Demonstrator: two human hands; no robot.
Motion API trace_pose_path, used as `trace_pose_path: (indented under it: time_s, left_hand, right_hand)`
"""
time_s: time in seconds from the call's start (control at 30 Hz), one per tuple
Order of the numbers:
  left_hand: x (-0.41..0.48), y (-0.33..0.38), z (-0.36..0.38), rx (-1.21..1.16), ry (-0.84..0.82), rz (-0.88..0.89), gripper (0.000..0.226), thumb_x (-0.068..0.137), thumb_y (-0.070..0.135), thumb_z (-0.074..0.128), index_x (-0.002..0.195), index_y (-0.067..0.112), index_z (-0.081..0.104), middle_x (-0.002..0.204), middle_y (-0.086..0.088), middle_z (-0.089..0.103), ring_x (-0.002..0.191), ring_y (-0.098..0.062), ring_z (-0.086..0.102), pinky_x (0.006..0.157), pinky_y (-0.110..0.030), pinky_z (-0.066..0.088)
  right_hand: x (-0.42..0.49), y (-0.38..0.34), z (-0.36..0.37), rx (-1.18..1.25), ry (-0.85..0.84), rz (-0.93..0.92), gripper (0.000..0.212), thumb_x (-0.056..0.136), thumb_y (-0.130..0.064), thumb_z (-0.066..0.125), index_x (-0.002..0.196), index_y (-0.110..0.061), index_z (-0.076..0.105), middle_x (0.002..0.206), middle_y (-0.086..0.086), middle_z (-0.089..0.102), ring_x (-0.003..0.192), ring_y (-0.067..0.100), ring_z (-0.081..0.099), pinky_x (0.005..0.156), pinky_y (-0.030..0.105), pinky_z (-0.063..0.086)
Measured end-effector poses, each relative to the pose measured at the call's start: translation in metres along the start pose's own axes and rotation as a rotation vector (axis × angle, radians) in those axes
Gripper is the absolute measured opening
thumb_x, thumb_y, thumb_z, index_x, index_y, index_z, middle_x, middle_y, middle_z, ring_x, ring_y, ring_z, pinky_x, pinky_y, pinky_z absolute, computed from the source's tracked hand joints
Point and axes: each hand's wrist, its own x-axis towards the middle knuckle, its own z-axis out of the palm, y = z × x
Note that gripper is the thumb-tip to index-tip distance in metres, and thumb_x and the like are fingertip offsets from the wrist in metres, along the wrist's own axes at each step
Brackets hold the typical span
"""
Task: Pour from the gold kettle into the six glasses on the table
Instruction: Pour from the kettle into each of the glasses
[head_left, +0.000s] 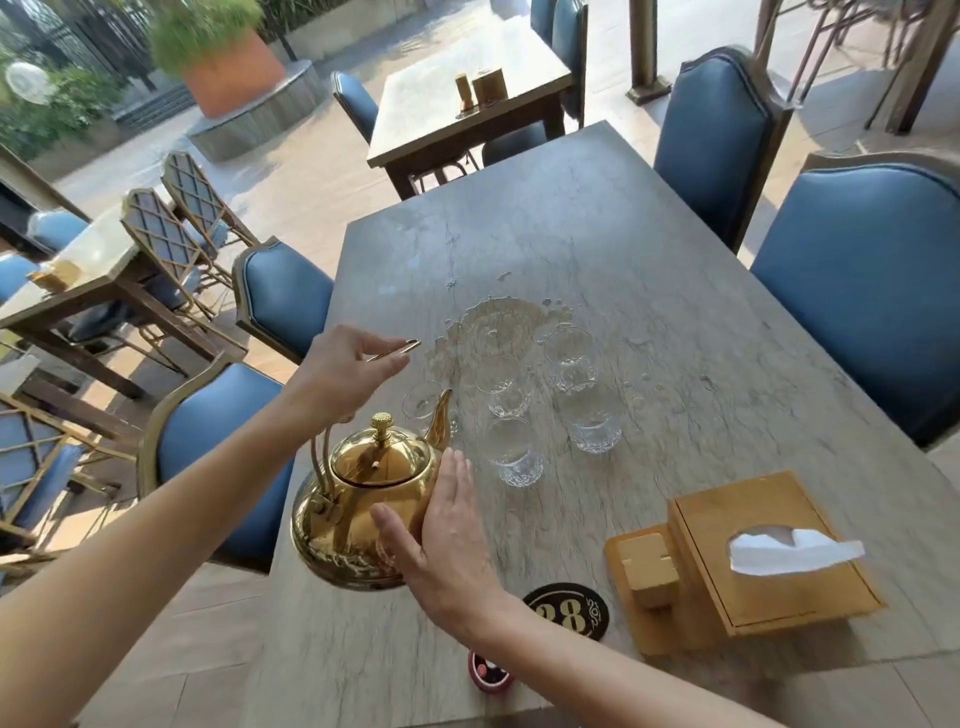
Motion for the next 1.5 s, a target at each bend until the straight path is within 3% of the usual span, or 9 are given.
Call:
trace_pose_path:
  time_s: [0.07,0.17,0.23,0.53,0.63,0.8,1.03,1.2,1.5]
  left_hand:
    - [0.001,0.005,0.004,-0.044,-0.066,-0.027,0.035,0.092,0.019,0.059,0.126,0.008,0.063,0.109,-0.034,0.061,0.028,-0.006,0.031,0.028,-0.015,0.031]
    - [0.012,0.001,0.012,-0.044,-0.119,-0.044,0.036,0.091,0.021,0.060,0.124,0.007,0.064,0.064,-0.014,0.069,0.019,-0.006,0.027,0.028,-0.017,0.028]
    - [0.018,0.001,0.016,-0.025,-0.160,-0.058,0.034,0.091,0.022,0.061,0.122,0.007,0.066,0.034,0.007,0.052,0.018,-0.005,0.025,0.029,-0.017,0.027]
    - [0.034,0.012,0.038,0.086,-0.370,-0.042,0.033,0.090,0.023,0.061,0.120,0.009,0.067,0.064,-0.008,0.050,0.030,-0.007,0.029,0.028,-0.017,0.030]
    - [0.041,0.012,0.042,0.147,-0.409,-0.043,0.033,0.089,0.025,0.063,0.119,0.012,0.067,0.085,-0.010,0.058,0.028,-0.006,0.034,0.028,-0.017,0.034]
    - [0.046,0.017,0.046,0.189,-0.437,-0.007,0.031,0.089,0.023,0.063,0.117,0.010,0.068,0.076,-0.013,0.065,0.027,-0.004,0.034,0.027,-0.015,0.034]
    - [0.052,0.012,0.046,0.209,-0.468,0.014,0.029,0.089,0.023,0.064,0.111,0.006,0.071,0.114,-0.020,0.069,0.027,-0.006,0.036,0.029,-0.018,0.039]
    - [0.052,0.010,0.045,0.241,-0.471,0.032,0.030,0.088,0.024,0.064,0.111,0.005,0.071,0.114,-0.020,0.069,0.029,-0.007,0.039,0.031,-0.018,0.041]
    - [0.051,0.008,0.042,0.210,-0.459,0.018,0.031,0.088,0.022,0.063,0.111,0.002,0.070,0.108,-0.023,0.070,0.026,-0.003,0.036,0.030,-0.017,0.038]
  right_hand:
    - [-0.003,0.000,-0.003,-0.006,-0.021,0.014,0.113,0.084,-0.080,0.030,0.158,-0.009,-0.018,0.168,0.006,-0.022,0.155,0.016,-0.024,0.122,0.027,-0.015]
    - [-0.006,-0.002,-0.008,-0.020,-0.031,0.058,0.128,0.068,-0.087,0.026,0.158,-0.006,-0.018,0.169,0.010,-0.021,0.155,0.019,-0.023,0.122,0.028,-0.015]
    - [-0.007,-0.004,-0.010,-0.033,-0.031,0.094,0.127,0.069,-0.084,0.028,0.159,-0.005,-0.015,0.170,0.011,-0.015,0.157,0.021,-0.017,0.124,0.031,-0.010]
    - [-0.016,-0.011,-0.009,0.024,-0.012,0.198,0.114,0.088,-0.072,0.046,0.160,-0.003,-0.009,0.170,0.011,0.000,0.158,0.024,-0.004,0.129,0.036,0.001]
    - [-0.016,-0.011,-0.009,0.042,0.019,0.199,0.114,0.086,-0.074,0.048,0.160,-0.003,-0.003,0.165,0.010,0.012,0.155,0.025,0.006,0.129,0.038,0.007]
    - [-0.013,-0.010,-0.006,0.022,0.053,0.210,0.114,0.083,-0.079,0.046,0.159,-0.003,0.007,0.157,0.009,0.025,0.149,0.025,0.019,0.127,0.039,0.016]
    - [-0.011,-0.010,-0.003,0.025,0.088,0.204,0.115,0.075,-0.086,0.041,0.155,-0.006,0.020,0.143,0.004,0.034,0.136,0.020,0.030,0.121,0.037,0.027]
    - [-0.010,-0.010,0.000,0.060,0.081,0.205,0.126,0.061,-0.094,0.030,0.150,-0.007,0.026,0.141,0.004,0.034,0.135,0.023,0.031,0.118,0.038,0.031]
    - [-0.011,-0.010,0.002,0.096,0.136,0.180,0.097,0.076,-0.082,0.052,0.142,-0.014,0.032,0.134,0.000,0.034,0.127,0.017,0.031,0.116,0.033,0.031]
